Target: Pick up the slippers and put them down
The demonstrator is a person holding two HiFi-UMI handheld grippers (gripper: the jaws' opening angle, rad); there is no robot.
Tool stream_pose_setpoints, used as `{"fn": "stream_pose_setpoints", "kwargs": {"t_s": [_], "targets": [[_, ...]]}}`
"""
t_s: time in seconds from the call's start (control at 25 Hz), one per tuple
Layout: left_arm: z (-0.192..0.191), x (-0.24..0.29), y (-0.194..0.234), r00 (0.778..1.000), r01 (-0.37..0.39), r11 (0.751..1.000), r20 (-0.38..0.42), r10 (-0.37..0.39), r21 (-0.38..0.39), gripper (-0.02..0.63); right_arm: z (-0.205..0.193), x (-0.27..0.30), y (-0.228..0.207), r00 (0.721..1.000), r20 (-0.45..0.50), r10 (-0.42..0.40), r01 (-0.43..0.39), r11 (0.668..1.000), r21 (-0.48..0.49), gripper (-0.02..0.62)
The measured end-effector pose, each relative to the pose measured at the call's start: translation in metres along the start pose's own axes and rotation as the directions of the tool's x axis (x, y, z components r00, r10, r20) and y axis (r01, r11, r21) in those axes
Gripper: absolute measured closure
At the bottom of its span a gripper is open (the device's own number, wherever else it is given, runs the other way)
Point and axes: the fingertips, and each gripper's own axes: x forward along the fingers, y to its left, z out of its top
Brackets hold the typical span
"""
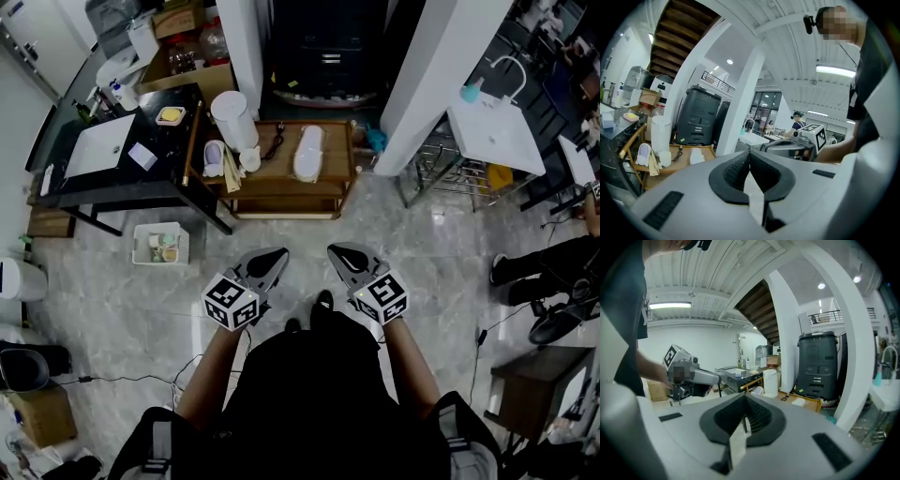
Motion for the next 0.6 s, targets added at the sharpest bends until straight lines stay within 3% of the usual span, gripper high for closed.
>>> {"fn": "stream_pose_setpoints", "kwargs": {"t_s": [0.6], "targets": [[0.012,0.056,0.028,0.994,-0.104,0.994,0.005,0.105,-0.030,0.594,-0.010,0.004,-0.067,0.997,-0.036,0.067,-0.067,0.998,-0.010,0.588]]}}
